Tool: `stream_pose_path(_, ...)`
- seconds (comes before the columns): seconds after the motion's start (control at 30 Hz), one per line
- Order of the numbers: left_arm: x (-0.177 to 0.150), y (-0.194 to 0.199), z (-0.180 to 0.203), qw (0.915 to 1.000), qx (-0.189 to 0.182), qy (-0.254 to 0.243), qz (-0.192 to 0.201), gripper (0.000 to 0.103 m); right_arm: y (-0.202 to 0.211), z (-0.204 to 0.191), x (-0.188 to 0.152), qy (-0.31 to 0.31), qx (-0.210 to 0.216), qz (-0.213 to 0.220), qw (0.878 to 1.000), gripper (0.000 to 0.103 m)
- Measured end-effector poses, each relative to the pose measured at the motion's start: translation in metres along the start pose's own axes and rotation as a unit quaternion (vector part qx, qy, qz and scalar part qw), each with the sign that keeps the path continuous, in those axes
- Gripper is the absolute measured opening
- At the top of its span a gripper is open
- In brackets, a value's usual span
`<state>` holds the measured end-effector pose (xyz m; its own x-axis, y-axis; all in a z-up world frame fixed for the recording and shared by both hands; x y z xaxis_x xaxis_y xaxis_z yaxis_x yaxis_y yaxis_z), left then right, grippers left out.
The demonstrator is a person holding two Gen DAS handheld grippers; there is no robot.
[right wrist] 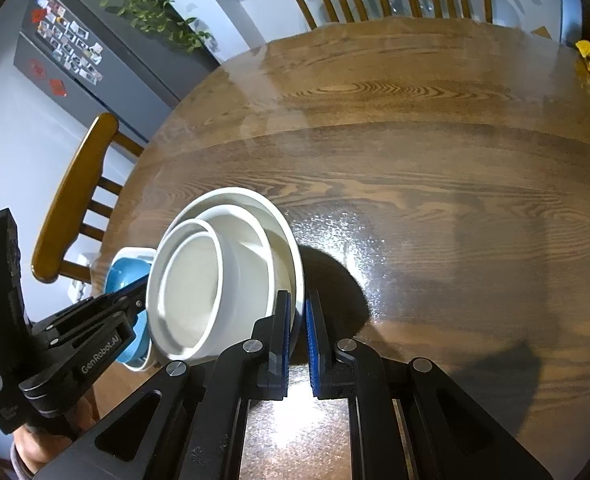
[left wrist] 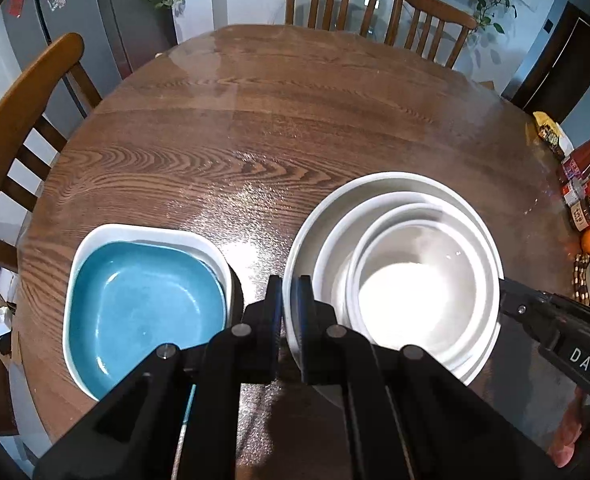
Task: Organize plates and bowls
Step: 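Lift the bowl stack with both grippers and carry it over the teal dish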
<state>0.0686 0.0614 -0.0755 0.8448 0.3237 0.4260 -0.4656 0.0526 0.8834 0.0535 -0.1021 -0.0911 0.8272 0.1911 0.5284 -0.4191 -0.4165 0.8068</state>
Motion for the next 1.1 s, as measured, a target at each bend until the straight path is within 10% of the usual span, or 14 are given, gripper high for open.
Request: stream_pose_path(1.1, 0.018, 0.048, -0.114, 0.9907, 0.059, 0.107, 0.060, 0.002, -0.040, -0.113, 0.040, 0.106, 0.075, -0.026, 0.991, 0.011)
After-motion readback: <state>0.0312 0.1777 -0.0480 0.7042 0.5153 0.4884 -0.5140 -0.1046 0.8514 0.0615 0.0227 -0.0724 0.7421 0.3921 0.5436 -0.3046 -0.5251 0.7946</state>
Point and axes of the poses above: each gripper's, at about its wrist camera, not at the fingertips, and y roughly against the way its jaws point, z to its right, x to its top, the point moved 1 cm from there along -y, roughly the way its jaws point, and after that the axes turned 15 degrees about y, right-handed, at the moved point
